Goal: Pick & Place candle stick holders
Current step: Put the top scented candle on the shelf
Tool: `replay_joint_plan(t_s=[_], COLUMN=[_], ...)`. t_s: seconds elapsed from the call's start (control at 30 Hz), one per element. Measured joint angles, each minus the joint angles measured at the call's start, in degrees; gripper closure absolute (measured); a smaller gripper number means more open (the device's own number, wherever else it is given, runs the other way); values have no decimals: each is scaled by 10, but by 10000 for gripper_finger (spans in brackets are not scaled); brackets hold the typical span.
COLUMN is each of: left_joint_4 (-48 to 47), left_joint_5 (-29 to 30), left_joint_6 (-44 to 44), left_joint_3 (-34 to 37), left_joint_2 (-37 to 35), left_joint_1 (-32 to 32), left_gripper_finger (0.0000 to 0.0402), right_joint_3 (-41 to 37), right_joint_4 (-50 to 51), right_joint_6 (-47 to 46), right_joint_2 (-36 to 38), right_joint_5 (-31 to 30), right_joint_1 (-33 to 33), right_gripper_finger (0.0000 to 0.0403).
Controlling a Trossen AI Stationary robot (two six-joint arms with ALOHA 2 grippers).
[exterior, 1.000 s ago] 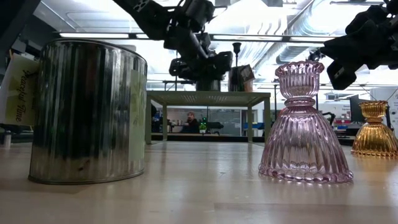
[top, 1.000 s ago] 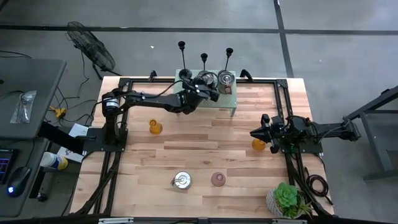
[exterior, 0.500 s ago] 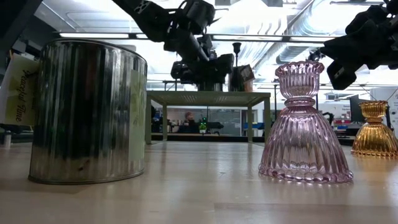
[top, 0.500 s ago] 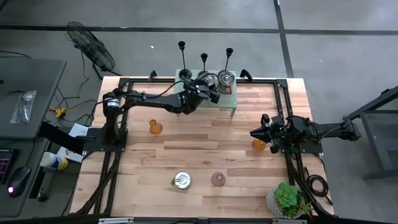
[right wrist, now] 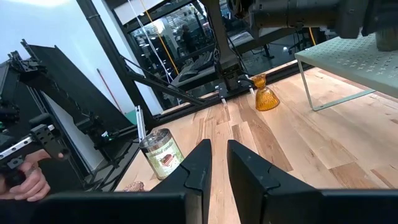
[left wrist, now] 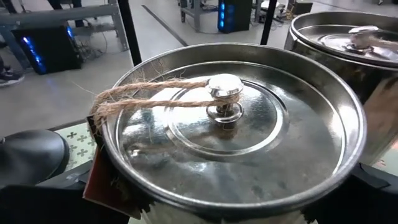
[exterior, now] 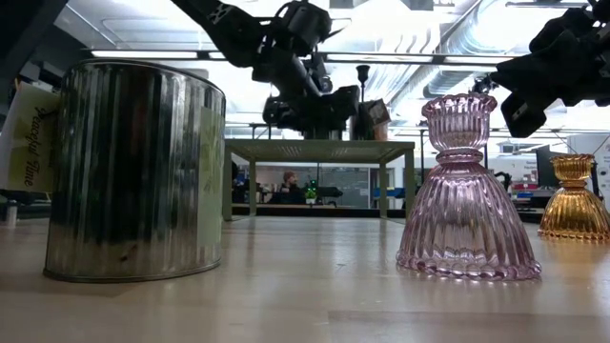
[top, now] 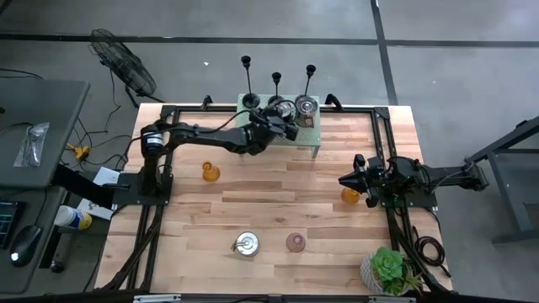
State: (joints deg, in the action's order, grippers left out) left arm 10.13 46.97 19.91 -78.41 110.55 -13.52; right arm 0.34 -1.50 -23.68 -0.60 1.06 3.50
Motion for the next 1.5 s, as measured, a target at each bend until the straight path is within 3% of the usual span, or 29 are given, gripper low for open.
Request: replay_joint_plan(t_s=[0.77,1.0,1.5], left_joint_4=[1,2,-3], left_joint_5=[-17,6,12], left_joint_6=[-45,-65,-27], left_joint_3=[-1,-1,0], left_joint_2=[4,4,4], left_joint_1=[0,1,0], left_gripper_finger=[30,29,29], right_joint_3=[0,0,0], right_joint_4=[0,0,0], right_joint_6=[0,0,0], right_joint_2=[0,0,0], right_joint_5=[0,0,0], right_joint_1=[0,0,0], right_gripper_finger=[359,359,359])
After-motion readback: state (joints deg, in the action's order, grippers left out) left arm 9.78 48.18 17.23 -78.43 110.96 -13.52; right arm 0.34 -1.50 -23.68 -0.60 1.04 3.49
